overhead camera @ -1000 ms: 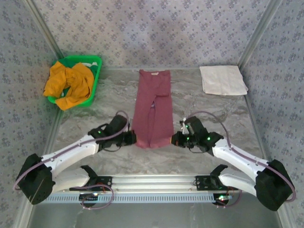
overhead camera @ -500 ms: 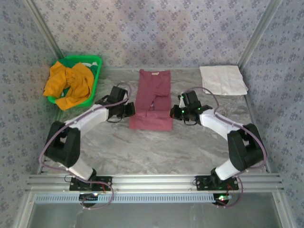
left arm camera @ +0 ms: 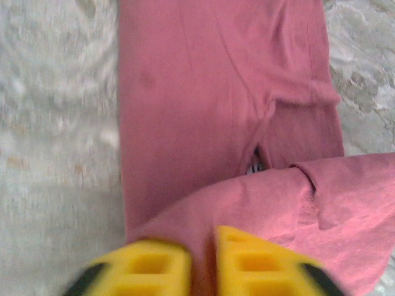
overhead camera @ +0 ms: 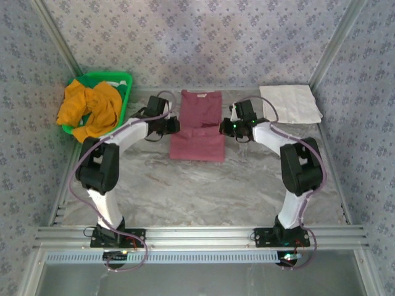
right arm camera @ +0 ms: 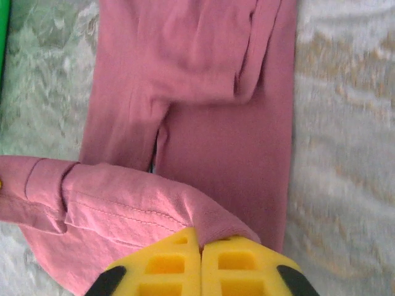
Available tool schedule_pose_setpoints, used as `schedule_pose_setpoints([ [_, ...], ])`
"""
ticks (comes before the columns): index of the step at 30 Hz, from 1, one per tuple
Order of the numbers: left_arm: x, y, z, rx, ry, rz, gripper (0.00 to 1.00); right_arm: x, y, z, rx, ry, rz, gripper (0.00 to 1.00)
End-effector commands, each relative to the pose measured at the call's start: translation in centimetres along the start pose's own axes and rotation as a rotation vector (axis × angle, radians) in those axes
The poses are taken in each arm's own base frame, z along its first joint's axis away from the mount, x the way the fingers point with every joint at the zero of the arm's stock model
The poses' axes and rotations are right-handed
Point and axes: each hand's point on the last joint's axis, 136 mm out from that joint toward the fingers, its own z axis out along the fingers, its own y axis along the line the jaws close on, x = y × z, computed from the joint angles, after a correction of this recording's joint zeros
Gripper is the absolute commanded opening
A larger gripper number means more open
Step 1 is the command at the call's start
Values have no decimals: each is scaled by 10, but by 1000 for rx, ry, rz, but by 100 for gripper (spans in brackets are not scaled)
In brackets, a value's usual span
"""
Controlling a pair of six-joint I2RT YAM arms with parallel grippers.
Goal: Fold and stack the t-shirts
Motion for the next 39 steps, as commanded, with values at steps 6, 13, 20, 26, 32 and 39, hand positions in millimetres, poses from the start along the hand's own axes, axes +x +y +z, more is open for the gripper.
schedule_pose_setpoints([
  [6, -65, 28, 14, -42, -57, -10, 39, -73, -5, 12, -27, -27, 3, 39],
  [13, -2, 8, -25, -12, -96, 9, 39, -11, 16, -31, -76, -24, -67, 31],
  [20, 59, -25, -11, 93, -31, 51, 28, 56, 36, -18, -184, 66, -25, 11],
  [26, 99, -17, 21, 83, 54, 23, 24, 92, 35, 12, -160, 168, -23, 8],
  [32, 129, -2, 40, 63, 104, -14, 22, 114, 13, 30, -83, 221, -14, 8],
  [39, 153, 21, 40, -14, 136, -45, 21, 144, -14, 38, 1, 275, 8, 7],
])
